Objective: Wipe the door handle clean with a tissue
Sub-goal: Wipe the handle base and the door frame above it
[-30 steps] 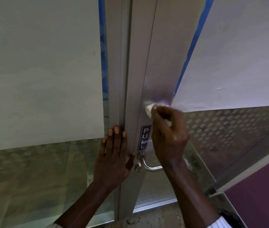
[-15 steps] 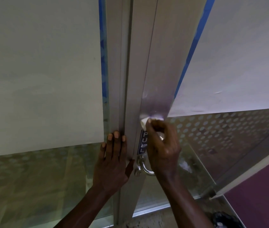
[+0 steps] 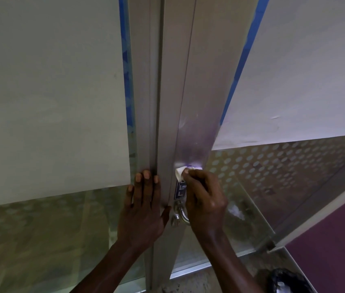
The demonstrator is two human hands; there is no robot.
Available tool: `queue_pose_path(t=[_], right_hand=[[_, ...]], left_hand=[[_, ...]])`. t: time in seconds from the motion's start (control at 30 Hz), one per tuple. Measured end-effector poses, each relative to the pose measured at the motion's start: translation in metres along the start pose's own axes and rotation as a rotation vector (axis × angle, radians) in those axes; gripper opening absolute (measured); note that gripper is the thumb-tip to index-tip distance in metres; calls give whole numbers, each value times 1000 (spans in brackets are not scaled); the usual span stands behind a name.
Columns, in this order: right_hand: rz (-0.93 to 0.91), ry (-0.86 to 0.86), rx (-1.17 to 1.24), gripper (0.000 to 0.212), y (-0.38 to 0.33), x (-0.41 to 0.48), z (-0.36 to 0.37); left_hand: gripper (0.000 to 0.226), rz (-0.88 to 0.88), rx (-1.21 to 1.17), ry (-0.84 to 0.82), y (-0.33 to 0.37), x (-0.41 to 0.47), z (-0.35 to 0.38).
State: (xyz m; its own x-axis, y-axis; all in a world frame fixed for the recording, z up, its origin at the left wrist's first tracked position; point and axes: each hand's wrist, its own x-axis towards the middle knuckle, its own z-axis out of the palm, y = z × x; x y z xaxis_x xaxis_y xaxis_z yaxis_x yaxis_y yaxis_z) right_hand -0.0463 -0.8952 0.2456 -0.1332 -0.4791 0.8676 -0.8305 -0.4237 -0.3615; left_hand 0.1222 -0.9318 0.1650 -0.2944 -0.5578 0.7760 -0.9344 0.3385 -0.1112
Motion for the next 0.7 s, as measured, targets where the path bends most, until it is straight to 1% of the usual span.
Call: queue_pose_path(t=[0.1, 0.23, 0.3, 0.43, 0.57, 0.63, 0.7], right_hand=[[75, 79, 77, 12, -3, 25, -5], [23, 217, 110, 12, -11, 82, -14], [23, 252, 113, 14, -13, 92, -15], [63, 208, 115, 14, -11, 58, -7], [274, 106, 137, 20, -9, 9, 4], [339, 116, 185, 21, -9, 11, 4], [338, 168, 231, 17, -10, 33, 0]], left_hand=[[114, -3, 0, 19, 0, 2, 0], [115, -16, -32, -1, 3, 2, -1], [115, -12, -38, -5, 2, 2, -1], [114, 0, -24, 1, 1, 3, -3], [115, 9, -20, -9, 1, 4, -3], [115, 8, -24, -6, 1, 4, -3], [115, 7, -26, -3, 1, 4, -3]])
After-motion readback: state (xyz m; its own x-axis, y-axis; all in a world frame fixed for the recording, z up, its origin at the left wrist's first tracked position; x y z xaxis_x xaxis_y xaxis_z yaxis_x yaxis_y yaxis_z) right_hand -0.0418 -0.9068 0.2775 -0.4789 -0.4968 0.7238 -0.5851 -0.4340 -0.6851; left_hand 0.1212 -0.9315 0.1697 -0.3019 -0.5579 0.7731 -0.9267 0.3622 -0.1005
